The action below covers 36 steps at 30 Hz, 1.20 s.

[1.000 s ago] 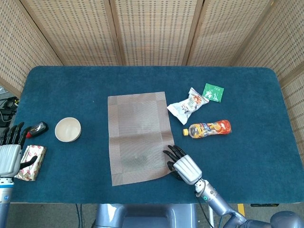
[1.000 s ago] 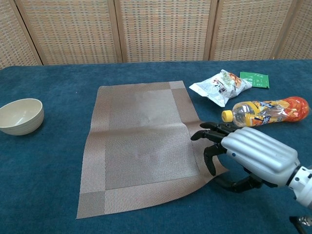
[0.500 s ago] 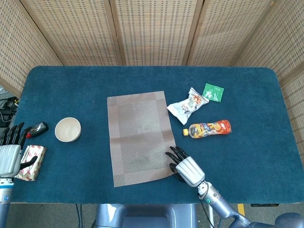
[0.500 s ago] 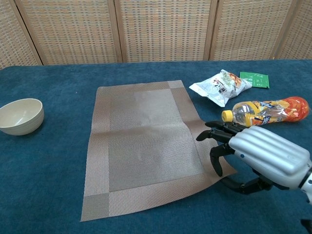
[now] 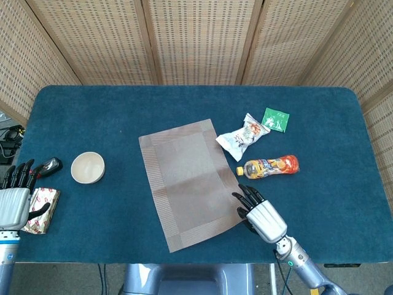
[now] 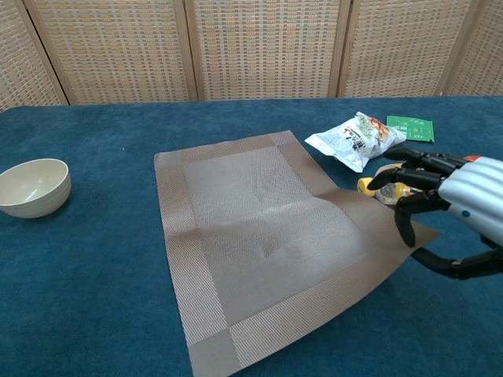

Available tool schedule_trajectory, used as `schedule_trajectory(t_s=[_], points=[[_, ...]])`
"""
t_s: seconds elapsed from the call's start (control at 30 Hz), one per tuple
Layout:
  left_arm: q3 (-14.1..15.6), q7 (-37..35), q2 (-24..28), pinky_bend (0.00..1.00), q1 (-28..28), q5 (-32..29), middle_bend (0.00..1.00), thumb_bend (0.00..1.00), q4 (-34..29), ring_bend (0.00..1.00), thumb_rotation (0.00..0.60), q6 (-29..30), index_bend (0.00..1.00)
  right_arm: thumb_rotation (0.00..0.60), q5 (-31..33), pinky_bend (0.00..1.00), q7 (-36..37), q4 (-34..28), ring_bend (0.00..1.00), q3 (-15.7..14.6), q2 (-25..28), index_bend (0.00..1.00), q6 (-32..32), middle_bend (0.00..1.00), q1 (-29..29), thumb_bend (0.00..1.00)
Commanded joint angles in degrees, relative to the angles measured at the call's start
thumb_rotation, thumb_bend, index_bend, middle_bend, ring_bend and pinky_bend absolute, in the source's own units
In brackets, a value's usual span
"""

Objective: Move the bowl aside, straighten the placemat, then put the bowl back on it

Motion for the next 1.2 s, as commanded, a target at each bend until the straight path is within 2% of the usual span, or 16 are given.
schedule_trajectory(t_s=[0.03, 0.23, 0.57, 1.0, 1.13, 1.2], points=[[0.0, 0.0, 0.0, 0.00, 0.0, 0.0, 0.00, 0.16, -0.1, 0.00, 0.600, 0.1, 0.11, 0.600, 0.7, 0.20, -1.2, -2.1, 0.07, 1.8, 3.0, 0.68, 0.6, 0.28, 0.0, 0.61], [0.1, 0.3, -0.1, 0.00, 0.0, 0.1, 0.00, 0.16, -0.2, 0.00, 0.600, 0.0, 0.11, 0.600, 3.4, 0.20, -2.7, -4.4, 0.08, 5.0, 7.2, 0.69, -0.9, 0.29, 1.0, 0.61], [0.0, 0.1, 0.0, 0.00, 0.0, 0.1, 0.00, 0.16, -0.2, 0.00, 0.600, 0.1, 0.11, 0.600, 9.5, 0.21, -6.7, -2.5, 0.08, 9.8, 11.5, 0.69, -7.2, 0.29, 3.7, 0.60], [0.1, 0.3, -0.1, 0.00, 0.0, 0.1, 0.00, 0.16, -0.2, 0.00, 0.600, 0.0, 0.11, 0.600, 16.1, 0.21, -6.3, 4.8, 0.09, 12.2, 12.5, 0.68, -11.8, 0.29, 4.3, 0.56], [0.2, 0.5, -0.2, 0.00, -0.1, 0.3, 0.00, 0.16, -0.2, 0.00, 0.600, 0.0, 0.11, 0.600, 16.2, 0.20, -6.5, 6.4, 0.09, 12.1, 12.3, 0.64, -11.4, 0.25, 4.1, 0.50], [0.2, 0.6, -0.3, 0.00, -0.1, 0.3, 0.00, 0.16, -0.1, 0.00, 0.600, 0.0, 0.11, 0.600, 16.6, 0.17, -7.4, 6.6, 0.07, 12.0, 12.3, 0.57, -11.8, 0.19, 4.0, 0.44]])
